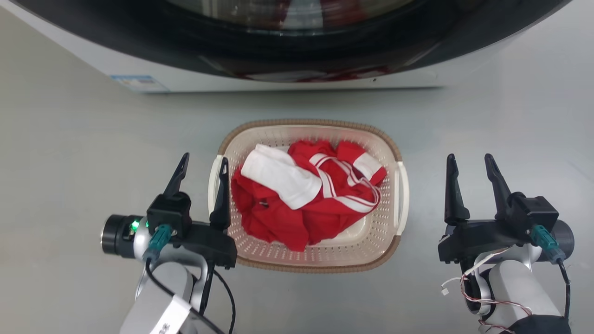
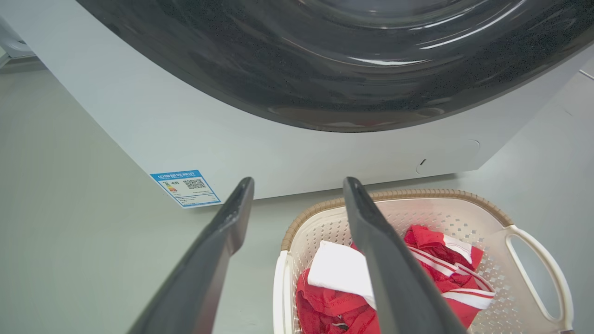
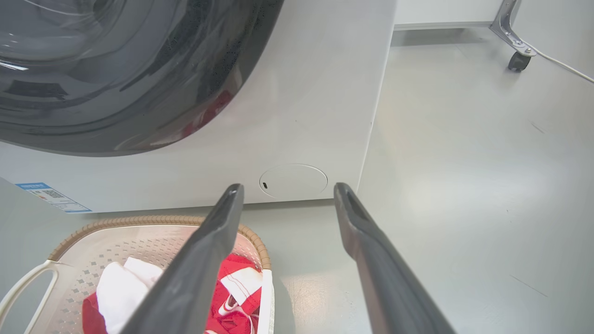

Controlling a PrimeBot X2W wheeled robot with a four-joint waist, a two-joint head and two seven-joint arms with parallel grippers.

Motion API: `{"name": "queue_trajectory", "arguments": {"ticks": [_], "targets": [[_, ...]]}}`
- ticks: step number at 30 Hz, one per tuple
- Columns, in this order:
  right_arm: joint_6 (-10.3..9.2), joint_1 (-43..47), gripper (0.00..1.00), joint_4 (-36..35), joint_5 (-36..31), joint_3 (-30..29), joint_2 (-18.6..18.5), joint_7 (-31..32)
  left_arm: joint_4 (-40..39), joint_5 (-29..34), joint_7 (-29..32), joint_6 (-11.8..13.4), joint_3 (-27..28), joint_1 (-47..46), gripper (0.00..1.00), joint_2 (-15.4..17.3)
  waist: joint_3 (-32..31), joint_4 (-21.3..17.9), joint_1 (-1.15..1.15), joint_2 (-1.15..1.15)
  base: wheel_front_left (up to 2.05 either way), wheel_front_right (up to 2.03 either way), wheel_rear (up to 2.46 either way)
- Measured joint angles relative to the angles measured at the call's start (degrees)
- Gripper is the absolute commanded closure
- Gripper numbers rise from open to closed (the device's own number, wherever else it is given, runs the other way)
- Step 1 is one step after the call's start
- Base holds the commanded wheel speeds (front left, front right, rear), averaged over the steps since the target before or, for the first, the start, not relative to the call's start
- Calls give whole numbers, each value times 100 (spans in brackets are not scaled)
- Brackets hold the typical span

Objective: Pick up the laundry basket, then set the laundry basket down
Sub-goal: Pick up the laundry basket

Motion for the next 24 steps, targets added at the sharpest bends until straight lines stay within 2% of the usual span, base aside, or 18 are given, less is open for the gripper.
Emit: {"name": "queue_trajectory", "arguments": {"ticks": [13, 24], "targets": [[-25, -468, 0, 813, 81, -41, 2, 0, 1013, -358, 0, 8, -352, -821, 0, -25, 1035, 204, 0, 0, 0, 0, 0], [1, -906, 0, 1229, 92, 111, 9, 0, 1818, -605, 0, 57, -499, -1124, 0, -42, 1521, 303, -1, 0, 0, 0, 0]]}}
